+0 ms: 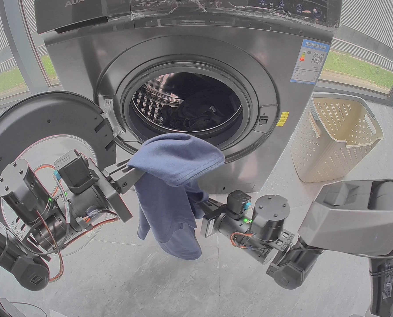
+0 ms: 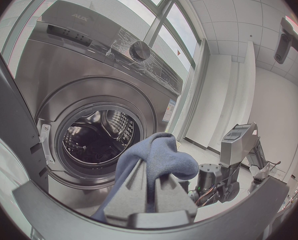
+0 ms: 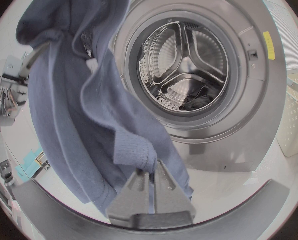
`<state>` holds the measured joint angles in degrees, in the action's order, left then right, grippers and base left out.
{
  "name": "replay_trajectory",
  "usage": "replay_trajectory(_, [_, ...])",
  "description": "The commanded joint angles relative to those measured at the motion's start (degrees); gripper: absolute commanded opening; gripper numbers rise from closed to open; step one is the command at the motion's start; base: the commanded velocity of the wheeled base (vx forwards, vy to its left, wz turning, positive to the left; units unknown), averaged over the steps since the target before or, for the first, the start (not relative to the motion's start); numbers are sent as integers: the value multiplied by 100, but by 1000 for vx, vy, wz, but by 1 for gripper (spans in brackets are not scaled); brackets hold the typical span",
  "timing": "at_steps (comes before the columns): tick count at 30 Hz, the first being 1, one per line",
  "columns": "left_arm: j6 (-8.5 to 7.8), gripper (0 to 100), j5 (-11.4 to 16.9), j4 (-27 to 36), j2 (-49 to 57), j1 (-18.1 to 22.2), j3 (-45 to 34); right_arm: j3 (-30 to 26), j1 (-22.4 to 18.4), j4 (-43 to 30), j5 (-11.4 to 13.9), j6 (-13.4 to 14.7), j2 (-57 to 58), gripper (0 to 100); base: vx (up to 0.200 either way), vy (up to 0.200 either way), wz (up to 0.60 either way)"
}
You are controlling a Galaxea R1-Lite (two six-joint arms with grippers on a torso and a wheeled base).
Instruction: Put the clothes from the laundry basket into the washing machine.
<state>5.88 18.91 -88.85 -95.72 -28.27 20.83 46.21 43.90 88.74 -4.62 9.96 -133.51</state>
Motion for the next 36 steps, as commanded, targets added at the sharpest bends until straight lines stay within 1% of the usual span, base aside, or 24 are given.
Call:
replay_trajectory(1, [28, 0, -1, -1, -34, 6, -18, -798, -373, -5, -13, 6, 1117, 0, 0, 0, 0])
replay_trajectory(6, [19, 0, -1, -1, -43, 6, -53, -1378, -672, -5, -21, 15, 1758, 0, 0, 0, 0])
replay_trajectory(9, [28, 0, -1, -1, -43, 6, -71, -1466, -690, -5, -39, 68, 2031, 0, 0, 0, 0])
replay_trajectory(11, [28, 0, -1, -1, -43, 6, -106, -1624, -734, -5, -48, 94, 2215, 0, 0, 0, 0])
replay_trajectory(13, [28, 0, -1, -1, -43, 6, -150, -1756, -804, -14, -57, 76, 2365, 0, 0, 0, 0])
replay_trajectory(14, [19, 0, 8, -1, -52, 6, -255, -1870, -883, -14, -48, 15, 2549, 0, 0, 0, 0])
replay_trajectory(17, [-43, 0, 8, -1, -105, -38, -536, -1906, -962, -14, -30, -38, 2839, 0, 0, 0, 0])
replay_trajectory(21, [-60, 0, 8, -1, -272, -82, -651, -1879, -971, -14, 5, -47, 3112, 0, 0, 0, 0])
replay_trajectory(23, [-148, 0, -1, -1, -535, -232, -712, -1835, -909, -14, 31, -47, 3323, 0, 0, 0, 0])
replay_trajectory(26, [-175, 0, -10, -19, -1010, -293, -633, -1765, -892, -14, 75, -47, 3402, 0, 0, 0, 0])
replay_trajectory(29, [-236, 0, -27, -19, -1362, -346, -466, -1765, -909, -14, 137, -64, 3402, 0, 0, 0, 0])
replay_trajectory(32, [-218, 0, -27, -19, -1625, -319, -317, -1765, -892, -14, 146, -56, 3402, 0, 0, 0, 0])
replay_trajectory(33, [-183, 100, -27, -19, -1687, -293, -290, -1765, -892, -14, 146, -64, 3411, 0, 0, 0, 0])
replay_trajectory(36, [-113, 100, -10, -10, -1880, -267, -185, -1747, -883, -14, 146, -64, 3419, 0, 0, 0, 0])
